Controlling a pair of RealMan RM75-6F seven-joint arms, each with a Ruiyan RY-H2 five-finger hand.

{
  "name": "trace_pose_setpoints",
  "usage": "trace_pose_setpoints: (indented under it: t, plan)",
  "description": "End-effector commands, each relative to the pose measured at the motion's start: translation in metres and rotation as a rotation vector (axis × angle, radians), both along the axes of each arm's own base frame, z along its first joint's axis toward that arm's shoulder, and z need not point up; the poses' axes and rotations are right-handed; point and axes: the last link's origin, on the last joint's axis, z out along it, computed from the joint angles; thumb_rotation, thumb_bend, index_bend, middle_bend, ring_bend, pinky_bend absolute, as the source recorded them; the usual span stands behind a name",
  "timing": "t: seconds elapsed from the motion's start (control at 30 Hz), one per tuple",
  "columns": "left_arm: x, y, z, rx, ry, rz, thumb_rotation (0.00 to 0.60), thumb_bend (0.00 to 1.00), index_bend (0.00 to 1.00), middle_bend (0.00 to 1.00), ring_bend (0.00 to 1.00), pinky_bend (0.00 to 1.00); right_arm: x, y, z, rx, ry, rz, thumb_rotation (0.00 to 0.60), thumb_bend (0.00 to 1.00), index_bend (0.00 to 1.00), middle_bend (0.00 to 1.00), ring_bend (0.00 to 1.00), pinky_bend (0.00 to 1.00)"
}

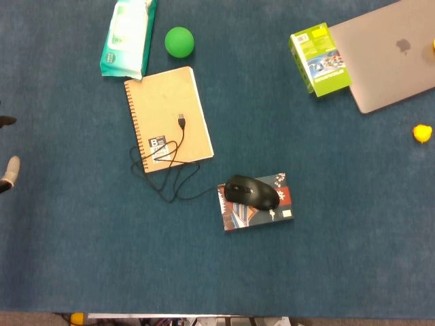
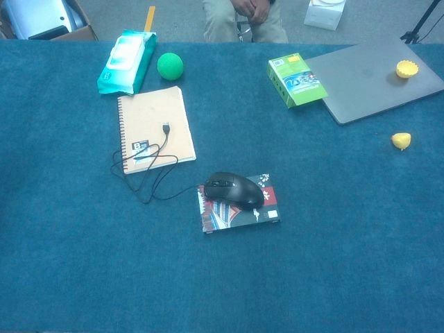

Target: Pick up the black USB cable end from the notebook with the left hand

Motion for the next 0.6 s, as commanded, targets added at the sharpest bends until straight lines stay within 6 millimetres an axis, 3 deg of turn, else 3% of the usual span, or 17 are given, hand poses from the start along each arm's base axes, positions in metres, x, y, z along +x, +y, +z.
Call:
trace_pose_setpoints:
  t: [0.03, 0.37, 0.6]
  plan:
    - [0.000, 0.001, -0.001, -0.003, 0.002, -0.001, 0.600, 0.37, 0.26, 0.14, 0.05, 0.02, 0.000, 0.000, 0.000, 0.001, 0.000, 0.000, 0.600, 0.41, 0.57, 0.47, 0.38, 0.45]
    - [0.003, 0.008, -0.001, -0.037, 0.008, -0.029, 0.600, 0.37, 0.26, 0.14, 0.05, 0.02, 0.002, -0.002, 0.000, 0.003, 0.003, 0.006, 0.600, 0.41, 0.57, 0.47, 0.38, 0.45]
    - [0.017, 0.033, -0.001, -0.121, 0.024, -0.118, 0.600, 0.37, 0.26, 0.14, 0.05, 0.02, 0.007, -0.003, 0.000, 0.009, 0.008, 0.014, 0.600, 0.41, 0.57, 0.47, 0.38, 0.45]
